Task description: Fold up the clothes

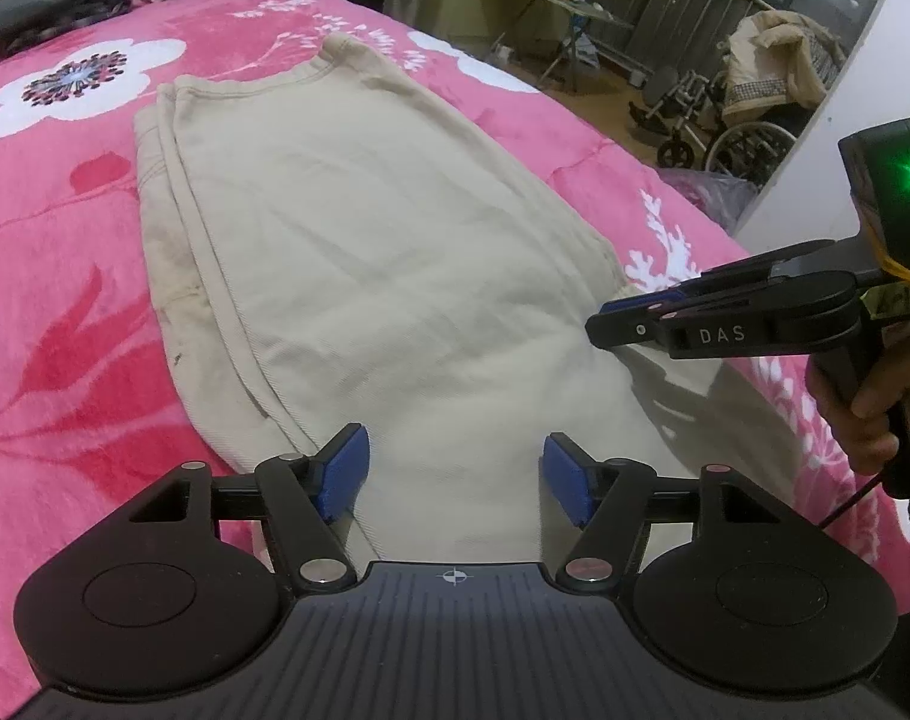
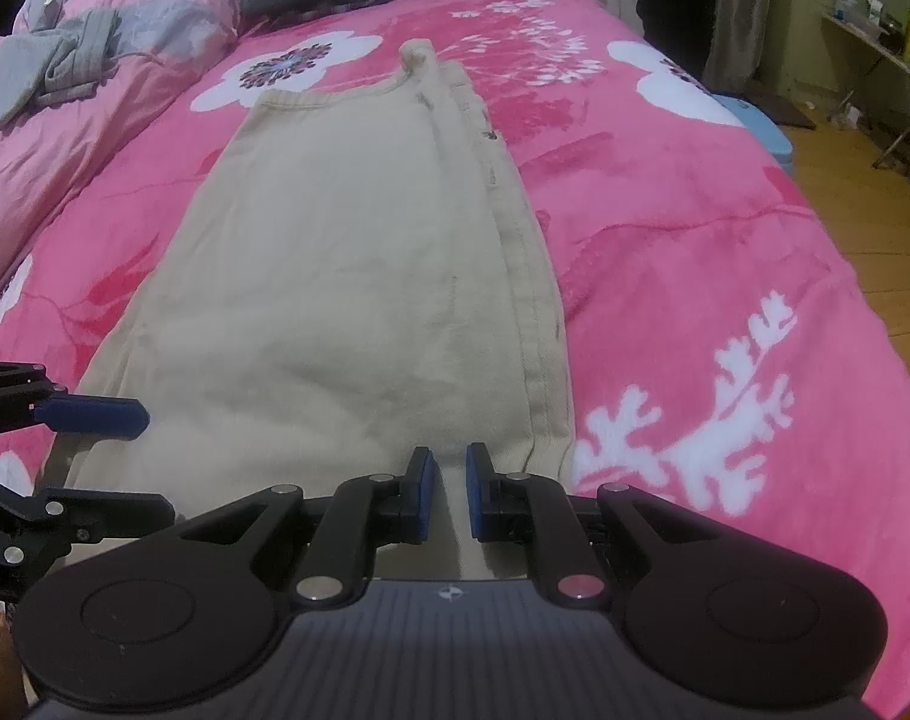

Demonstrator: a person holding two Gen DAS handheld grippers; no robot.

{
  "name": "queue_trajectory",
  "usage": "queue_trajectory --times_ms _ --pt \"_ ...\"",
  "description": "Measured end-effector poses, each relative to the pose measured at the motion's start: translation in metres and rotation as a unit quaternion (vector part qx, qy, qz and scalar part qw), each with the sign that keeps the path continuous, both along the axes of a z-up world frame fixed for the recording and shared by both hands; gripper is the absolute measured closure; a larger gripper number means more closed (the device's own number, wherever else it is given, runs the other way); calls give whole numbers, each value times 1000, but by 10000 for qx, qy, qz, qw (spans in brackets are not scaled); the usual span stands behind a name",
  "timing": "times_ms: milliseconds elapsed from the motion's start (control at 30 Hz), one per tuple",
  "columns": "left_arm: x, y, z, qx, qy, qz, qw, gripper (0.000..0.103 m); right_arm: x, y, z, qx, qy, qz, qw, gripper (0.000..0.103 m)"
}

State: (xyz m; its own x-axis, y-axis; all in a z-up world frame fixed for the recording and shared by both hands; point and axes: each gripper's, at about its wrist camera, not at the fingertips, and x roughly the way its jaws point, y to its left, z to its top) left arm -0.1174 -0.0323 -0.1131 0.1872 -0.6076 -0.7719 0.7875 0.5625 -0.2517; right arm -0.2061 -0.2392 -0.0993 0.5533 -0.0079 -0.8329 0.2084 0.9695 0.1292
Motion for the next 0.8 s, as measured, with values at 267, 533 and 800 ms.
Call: queue_trajectory --times_ms 267,533,800 --pt "-2 -1 -1 16 -36 -28 10000 35 1 0 0 1 23 15 10000 90" --pt "-2 -1 0 25 -37 -28 10000 35 1 1 1 -12 30 23 10000 90" --pt "-4 -2 -1 32 -52 -21 10000 35 1 1 0 -2 30 33 10000 90"
